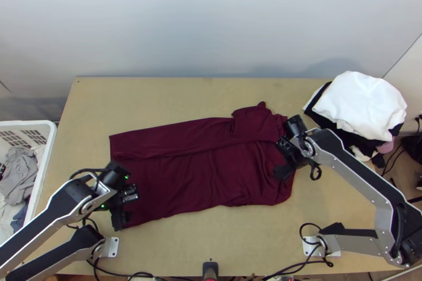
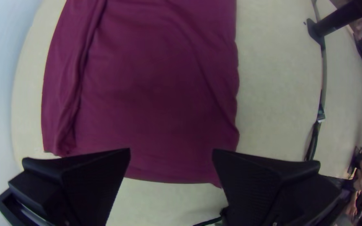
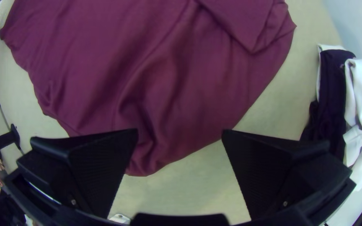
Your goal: Fold the t-shirt
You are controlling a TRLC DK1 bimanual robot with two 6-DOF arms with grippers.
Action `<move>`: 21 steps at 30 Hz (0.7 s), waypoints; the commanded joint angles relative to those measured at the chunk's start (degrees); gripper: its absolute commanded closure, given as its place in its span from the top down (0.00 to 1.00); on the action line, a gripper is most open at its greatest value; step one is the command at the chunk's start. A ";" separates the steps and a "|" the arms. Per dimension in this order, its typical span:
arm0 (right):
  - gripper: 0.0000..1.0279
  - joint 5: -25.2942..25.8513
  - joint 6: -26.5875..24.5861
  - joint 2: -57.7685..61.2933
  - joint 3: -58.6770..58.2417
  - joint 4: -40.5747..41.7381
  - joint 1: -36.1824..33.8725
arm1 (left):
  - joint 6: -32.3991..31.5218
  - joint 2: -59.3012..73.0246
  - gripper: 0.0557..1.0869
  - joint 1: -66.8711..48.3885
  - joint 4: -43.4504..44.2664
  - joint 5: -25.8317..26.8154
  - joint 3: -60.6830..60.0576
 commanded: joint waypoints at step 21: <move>0.89 -0.39 1.37 -3.82 -5.18 -6.51 9.50 | -12.56 3.10 0.92 -12.39 2.55 4.06 -5.15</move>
